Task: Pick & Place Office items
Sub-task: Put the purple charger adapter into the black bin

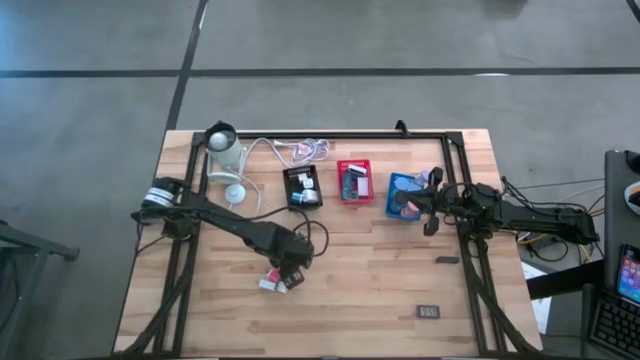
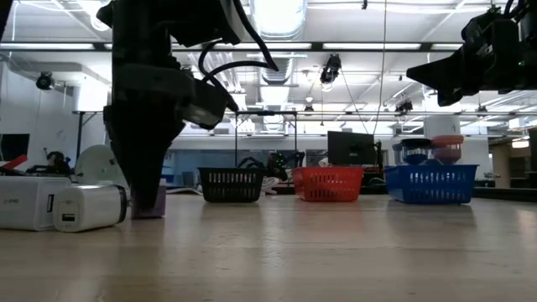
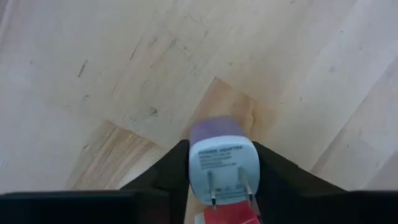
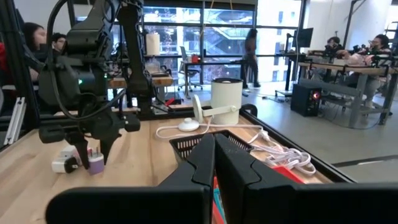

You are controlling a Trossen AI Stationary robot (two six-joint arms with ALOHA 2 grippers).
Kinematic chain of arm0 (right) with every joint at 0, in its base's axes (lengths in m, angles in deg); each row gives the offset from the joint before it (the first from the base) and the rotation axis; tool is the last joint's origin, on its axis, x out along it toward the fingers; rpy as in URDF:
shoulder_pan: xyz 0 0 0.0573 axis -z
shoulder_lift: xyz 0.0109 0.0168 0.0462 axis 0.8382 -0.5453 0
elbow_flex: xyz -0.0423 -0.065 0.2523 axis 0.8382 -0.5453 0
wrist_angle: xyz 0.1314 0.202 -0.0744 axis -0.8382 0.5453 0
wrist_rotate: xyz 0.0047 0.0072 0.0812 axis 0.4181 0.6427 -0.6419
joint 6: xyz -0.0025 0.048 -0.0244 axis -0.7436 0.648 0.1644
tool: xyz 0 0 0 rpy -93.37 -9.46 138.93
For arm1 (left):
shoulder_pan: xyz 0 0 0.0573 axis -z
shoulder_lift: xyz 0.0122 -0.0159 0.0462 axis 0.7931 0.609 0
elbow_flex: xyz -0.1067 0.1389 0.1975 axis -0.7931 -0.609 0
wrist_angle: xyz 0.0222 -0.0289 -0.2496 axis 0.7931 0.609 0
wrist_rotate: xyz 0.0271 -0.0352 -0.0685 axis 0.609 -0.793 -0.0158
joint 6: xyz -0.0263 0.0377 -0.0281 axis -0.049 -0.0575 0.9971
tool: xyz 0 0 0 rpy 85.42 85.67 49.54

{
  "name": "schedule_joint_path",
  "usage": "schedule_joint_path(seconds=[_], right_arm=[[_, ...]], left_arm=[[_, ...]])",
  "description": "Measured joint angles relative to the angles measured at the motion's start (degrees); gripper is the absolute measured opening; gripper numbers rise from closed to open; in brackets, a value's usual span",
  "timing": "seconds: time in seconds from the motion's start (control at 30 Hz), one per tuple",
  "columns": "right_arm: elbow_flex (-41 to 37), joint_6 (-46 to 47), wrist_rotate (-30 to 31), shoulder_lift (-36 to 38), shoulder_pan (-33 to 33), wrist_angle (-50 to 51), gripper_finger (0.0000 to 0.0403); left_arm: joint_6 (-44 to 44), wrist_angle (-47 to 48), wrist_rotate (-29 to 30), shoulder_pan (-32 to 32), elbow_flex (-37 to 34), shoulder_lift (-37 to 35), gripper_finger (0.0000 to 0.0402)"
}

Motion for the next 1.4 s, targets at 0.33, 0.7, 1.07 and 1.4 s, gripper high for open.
schedule_joint_path(seconds=[0.33,0.7,1.07,1.4], right_arm=[[0.0,0.0,0.0,-0.1,0.0,0.2,0.0008],[0.0,0.2,-0.2,-1.0,0.0,0.2,0.0008],[0.0,0.2,-0.2,-1.1,0.0,0.1,0.0008],[0.0,0.3,-0.1,-1.1,0.0,-0.2,0.0008]], left_arm=[[-8.3,0.1,0.0,0.0,0.0,-2.7,0.0139],[-24.9,-1.4,9.6,-0.9,0.4,-20.0,0.0139],[-46.1,-5.0,16.9,-1.2,-0.3,-37.1,0.0139],[-59.1,-7.9,9.1,-8.1,-3.3,-49.7,0.0139]])
